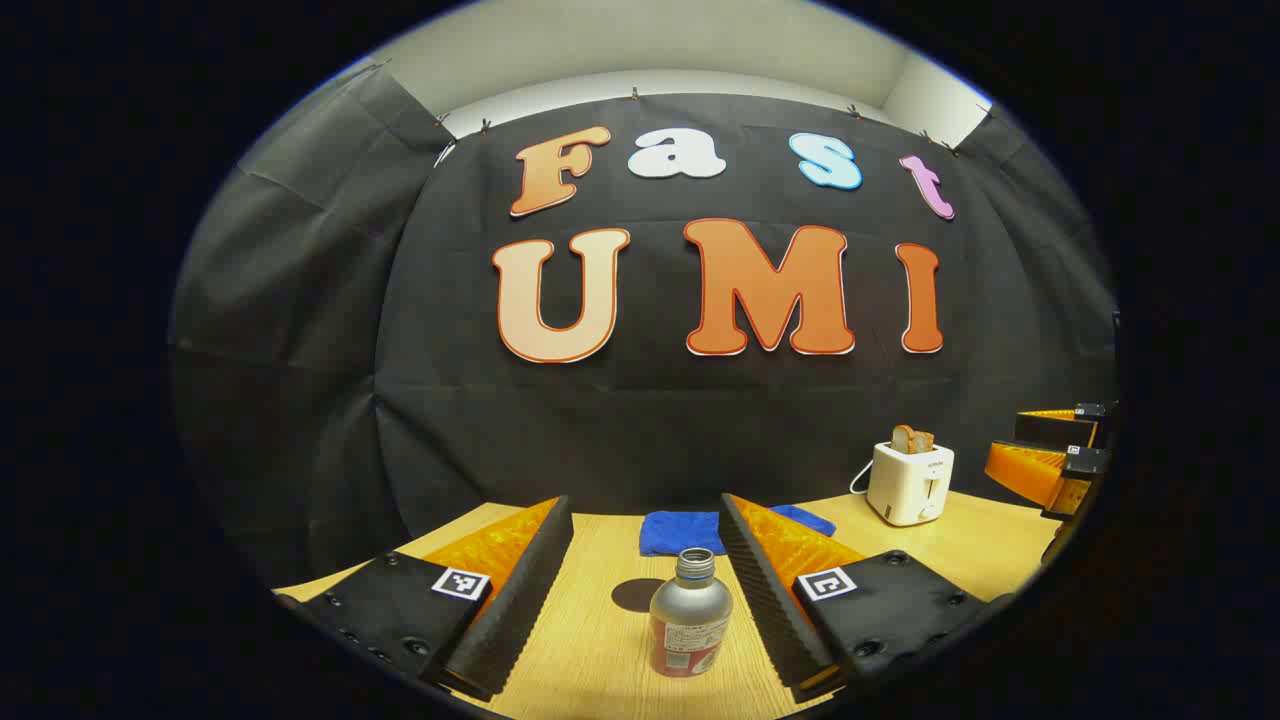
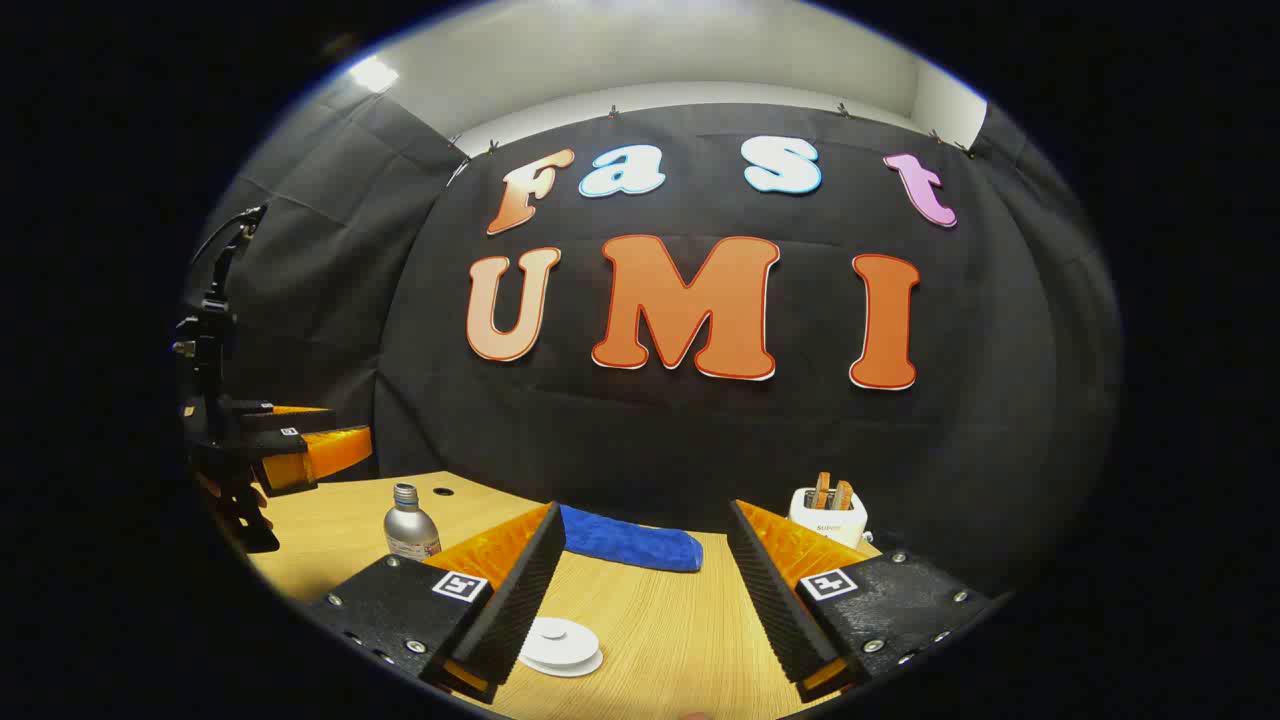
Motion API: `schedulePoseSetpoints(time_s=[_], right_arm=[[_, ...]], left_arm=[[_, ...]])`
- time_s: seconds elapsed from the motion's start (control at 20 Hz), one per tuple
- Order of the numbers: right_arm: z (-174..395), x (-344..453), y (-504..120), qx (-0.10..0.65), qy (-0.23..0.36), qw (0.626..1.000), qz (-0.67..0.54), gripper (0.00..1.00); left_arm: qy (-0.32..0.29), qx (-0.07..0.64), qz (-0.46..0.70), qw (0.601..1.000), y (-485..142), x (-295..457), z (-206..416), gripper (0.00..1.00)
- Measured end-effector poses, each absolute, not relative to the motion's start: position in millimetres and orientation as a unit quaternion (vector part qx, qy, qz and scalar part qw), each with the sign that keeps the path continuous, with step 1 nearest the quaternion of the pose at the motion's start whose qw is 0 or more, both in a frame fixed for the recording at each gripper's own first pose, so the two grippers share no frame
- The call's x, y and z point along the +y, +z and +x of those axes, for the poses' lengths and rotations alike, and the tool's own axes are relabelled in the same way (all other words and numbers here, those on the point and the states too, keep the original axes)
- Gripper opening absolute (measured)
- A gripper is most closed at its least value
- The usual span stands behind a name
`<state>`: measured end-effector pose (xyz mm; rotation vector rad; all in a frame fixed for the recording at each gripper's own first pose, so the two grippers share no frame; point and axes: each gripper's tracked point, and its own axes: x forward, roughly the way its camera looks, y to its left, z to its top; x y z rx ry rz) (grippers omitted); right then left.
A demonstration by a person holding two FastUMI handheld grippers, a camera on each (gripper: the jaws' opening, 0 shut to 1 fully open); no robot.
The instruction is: Open the teacup lid with one hand, grasp the water bottle and pour water into the teacup with the other hand; after pouring, place the water bottle on the coaster and then close the teacup lid.
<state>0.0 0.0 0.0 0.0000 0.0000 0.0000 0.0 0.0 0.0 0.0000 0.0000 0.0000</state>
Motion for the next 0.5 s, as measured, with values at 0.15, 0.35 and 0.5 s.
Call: schedulePoseSetpoints(time_s=[0.15,0.35,0.5], right_arm=[[1,-2,1,-0.003,-0.005,1.0,0.002,0.98],[2,-6,6,-0.01,-0.013,1.0,0.002,0.99],[2,-6,5,-0.008,-0.014,1.0,0.006,0.99]], left_arm=[[0.0,0.001,-0.001,1.0,-1,-2,-1,0.98],[-0.001,0.004,-0.001,1.0,-5,-5,-1,0.98],[-0.005,0.011,0.006,1.0,-9,-12,-1,0.96]])
